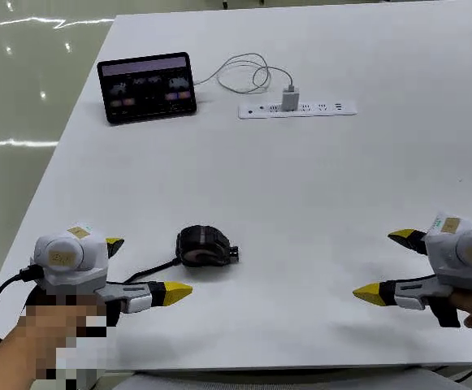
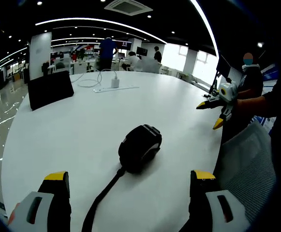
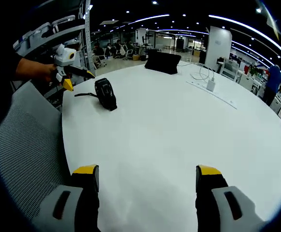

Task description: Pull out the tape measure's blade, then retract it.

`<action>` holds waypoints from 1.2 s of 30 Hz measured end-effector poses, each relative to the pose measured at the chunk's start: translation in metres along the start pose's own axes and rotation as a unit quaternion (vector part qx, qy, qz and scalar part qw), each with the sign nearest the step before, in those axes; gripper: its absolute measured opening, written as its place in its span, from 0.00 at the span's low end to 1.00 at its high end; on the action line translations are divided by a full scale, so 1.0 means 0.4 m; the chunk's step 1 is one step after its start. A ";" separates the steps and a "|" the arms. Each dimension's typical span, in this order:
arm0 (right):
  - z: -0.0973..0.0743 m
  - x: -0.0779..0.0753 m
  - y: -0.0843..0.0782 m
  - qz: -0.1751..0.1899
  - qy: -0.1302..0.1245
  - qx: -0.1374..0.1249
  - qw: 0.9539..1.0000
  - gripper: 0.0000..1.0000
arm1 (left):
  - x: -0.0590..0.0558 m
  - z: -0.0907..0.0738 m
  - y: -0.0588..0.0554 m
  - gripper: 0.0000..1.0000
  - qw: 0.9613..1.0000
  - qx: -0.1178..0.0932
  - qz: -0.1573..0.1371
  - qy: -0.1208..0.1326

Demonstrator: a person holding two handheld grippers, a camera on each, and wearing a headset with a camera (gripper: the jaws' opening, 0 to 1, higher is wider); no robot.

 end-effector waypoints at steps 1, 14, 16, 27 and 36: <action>-0.005 0.000 -0.002 0.000 0.005 -0.003 1.000 0.84 | 0.000 -0.005 0.001 1.00 1.000 -0.002 0.001 0.001; -0.067 -0.034 -0.053 0.034 -0.008 0.006 0.999 0.99 | -0.001 -0.041 -0.011 1.00 1.000 0.001 0.002 0.001; -0.070 -0.034 -0.058 0.033 -0.011 0.009 0.999 0.99 | 0.004 -0.043 -0.014 0.99 1.000 0.004 0.000 0.003; -0.071 -0.041 -0.052 0.039 -0.017 0.008 0.999 0.97 | 0.010 -0.054 -0.006 0.99 1.000 0.000 0.002 0.005; -0.072 -0.041 -0.051 0.038 -0.015 0.010 0.999 0.96 | 0.015 -0.057 -0.008 1.00 1.000 0.001 0.001 0.010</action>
Point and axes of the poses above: the centre of the closed fingertips' face, and the gripper's own axes: z roughly forward along the fingers, x roughly to its left, y roughly out of its top, the point moved 8 cm from there along -z, roughly backward along the fingers, and after that the axes turned 15 degrees about -y, right-handed, at the moved point
